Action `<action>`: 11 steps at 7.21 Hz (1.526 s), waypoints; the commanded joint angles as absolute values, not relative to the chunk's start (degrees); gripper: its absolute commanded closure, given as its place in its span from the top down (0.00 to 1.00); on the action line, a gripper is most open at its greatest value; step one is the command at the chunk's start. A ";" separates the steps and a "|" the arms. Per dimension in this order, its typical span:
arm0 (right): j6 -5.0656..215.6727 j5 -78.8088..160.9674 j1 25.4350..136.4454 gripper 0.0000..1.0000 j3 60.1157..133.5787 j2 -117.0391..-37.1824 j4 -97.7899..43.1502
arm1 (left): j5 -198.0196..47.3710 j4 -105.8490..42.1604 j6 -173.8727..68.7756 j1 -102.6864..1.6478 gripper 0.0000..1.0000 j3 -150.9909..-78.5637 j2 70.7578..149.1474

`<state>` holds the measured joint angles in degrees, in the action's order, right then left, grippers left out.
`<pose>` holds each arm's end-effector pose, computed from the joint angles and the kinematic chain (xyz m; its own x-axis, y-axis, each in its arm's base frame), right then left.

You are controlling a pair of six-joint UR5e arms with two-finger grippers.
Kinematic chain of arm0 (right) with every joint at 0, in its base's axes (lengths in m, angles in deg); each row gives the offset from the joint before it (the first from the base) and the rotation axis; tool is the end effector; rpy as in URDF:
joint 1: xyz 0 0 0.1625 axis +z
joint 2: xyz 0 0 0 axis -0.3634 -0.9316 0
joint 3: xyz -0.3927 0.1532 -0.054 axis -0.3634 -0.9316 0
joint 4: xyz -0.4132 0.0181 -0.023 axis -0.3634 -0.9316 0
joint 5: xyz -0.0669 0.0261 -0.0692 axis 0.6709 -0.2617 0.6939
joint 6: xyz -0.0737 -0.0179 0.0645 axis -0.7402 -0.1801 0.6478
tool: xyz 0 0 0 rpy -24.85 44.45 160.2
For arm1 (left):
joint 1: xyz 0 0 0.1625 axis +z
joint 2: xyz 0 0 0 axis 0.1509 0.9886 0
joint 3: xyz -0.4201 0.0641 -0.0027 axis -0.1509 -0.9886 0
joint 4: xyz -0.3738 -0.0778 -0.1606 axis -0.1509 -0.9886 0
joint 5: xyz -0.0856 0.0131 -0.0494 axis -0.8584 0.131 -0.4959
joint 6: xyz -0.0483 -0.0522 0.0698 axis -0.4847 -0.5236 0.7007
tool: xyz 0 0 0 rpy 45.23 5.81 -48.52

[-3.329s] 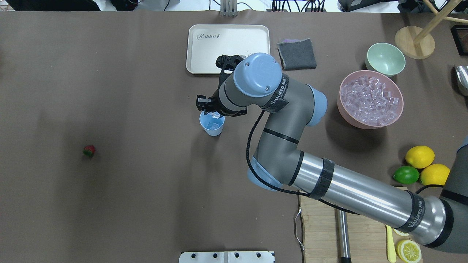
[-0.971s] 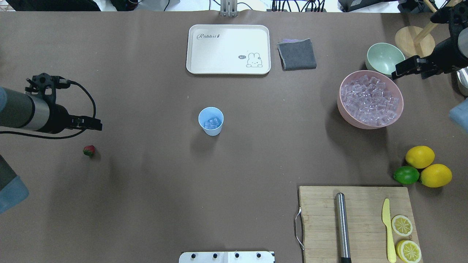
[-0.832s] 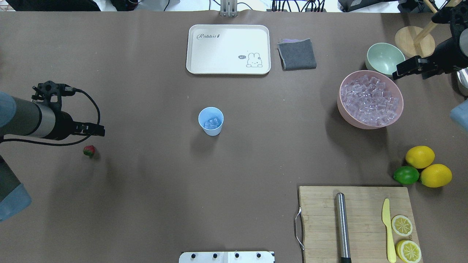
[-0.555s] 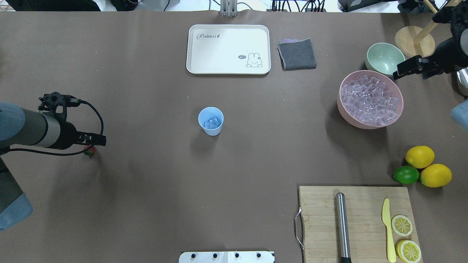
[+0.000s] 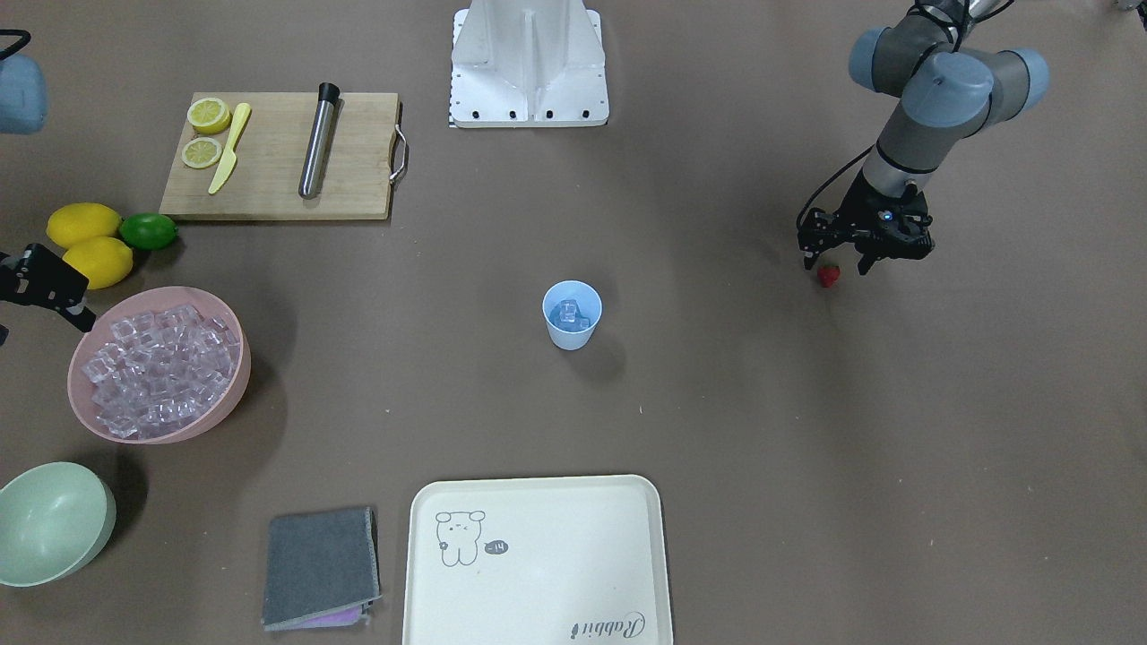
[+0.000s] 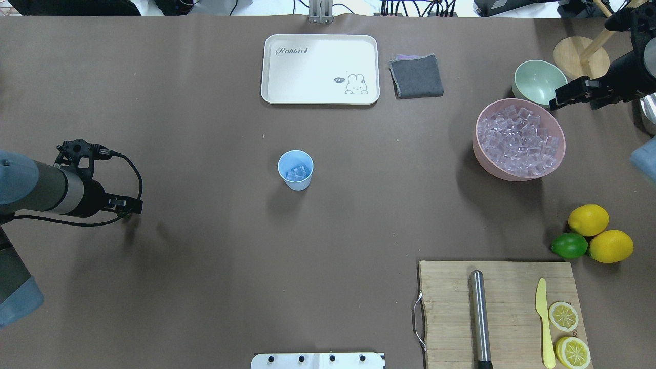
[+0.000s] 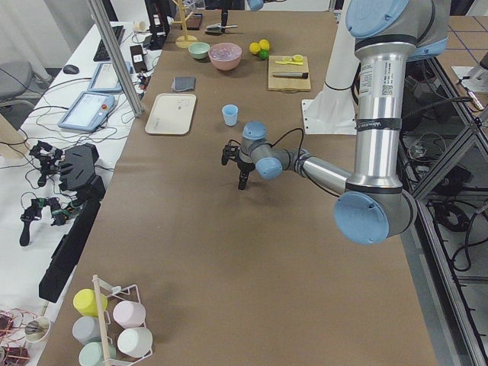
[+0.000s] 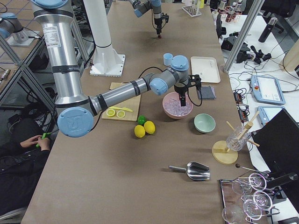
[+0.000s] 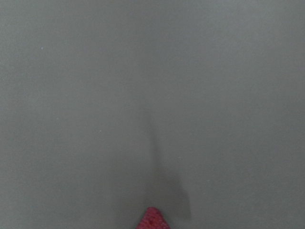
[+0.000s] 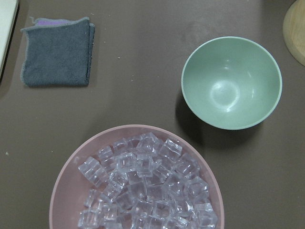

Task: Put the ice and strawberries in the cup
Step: 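Lower the left gripper onto the red strawberry and grasp it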

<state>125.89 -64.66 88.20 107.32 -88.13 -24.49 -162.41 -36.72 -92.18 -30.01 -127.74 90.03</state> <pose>-0.1531 -0.5395 0.4300 0.6346 -0.0977 0.7666 -0.0953 0.9745 0.2031 0.3393 -0.4017 0.4921 0.6933 0.1521 -0.7044 0.0160 0.9740 0.2260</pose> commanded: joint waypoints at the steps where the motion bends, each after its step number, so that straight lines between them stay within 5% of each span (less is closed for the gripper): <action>1: 125.89 -64.66 88.19 0.99 107.30 -88.07 -24.49 | -162.42 -36.77 -91.34 -30.00 0.74 -127.69 89.83; 6: 125.89 -64.66 88.19 0.99 107.30 -88.16 -24.49 | -162.42 -36.68 -91.52 -29.91 0.53 -126.20 92.11; 8: 125.98 -64.66 88.19 0.99 106.69 -88.16 -24.40 | -162.42 -36.77 -91.43 -29.91 0.00 -125.94 92.03; 11: 126.07 -64.57 88.19 0.99 106.68 -88.08 -24.40 | -163.03 -36.68 -90.82 -32.09 0.00 -127.16 92.11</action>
<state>126.00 -64.58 88.19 106.71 -88.14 -24.40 -162.56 -36.78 -91.03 -30.75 -126.54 91.77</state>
